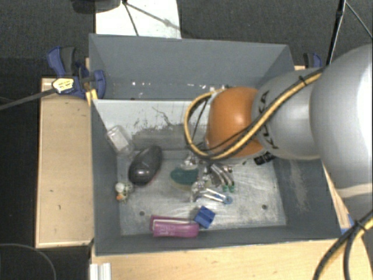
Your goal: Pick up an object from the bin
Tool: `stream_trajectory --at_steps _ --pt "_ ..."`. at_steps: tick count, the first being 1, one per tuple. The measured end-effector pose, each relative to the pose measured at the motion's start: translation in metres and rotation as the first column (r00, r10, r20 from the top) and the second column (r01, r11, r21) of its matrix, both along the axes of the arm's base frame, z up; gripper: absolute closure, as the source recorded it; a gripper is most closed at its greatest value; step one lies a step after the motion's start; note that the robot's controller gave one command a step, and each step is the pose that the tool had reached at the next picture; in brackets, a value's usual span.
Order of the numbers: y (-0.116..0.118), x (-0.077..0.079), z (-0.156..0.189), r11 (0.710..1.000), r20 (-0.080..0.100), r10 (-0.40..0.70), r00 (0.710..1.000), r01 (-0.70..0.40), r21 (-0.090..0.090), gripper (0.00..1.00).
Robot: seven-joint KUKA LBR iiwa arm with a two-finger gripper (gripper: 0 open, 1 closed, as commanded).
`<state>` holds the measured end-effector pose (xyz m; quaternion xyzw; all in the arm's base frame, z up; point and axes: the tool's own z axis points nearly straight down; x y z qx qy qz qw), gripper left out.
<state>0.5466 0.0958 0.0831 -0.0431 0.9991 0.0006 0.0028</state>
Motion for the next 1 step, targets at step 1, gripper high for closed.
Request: stream_trajectory --at_steps 1 --pt "0.0004 0.0023 0.1168 1.000 0.004 0.000 1.000 0.000 0.001 1.00"
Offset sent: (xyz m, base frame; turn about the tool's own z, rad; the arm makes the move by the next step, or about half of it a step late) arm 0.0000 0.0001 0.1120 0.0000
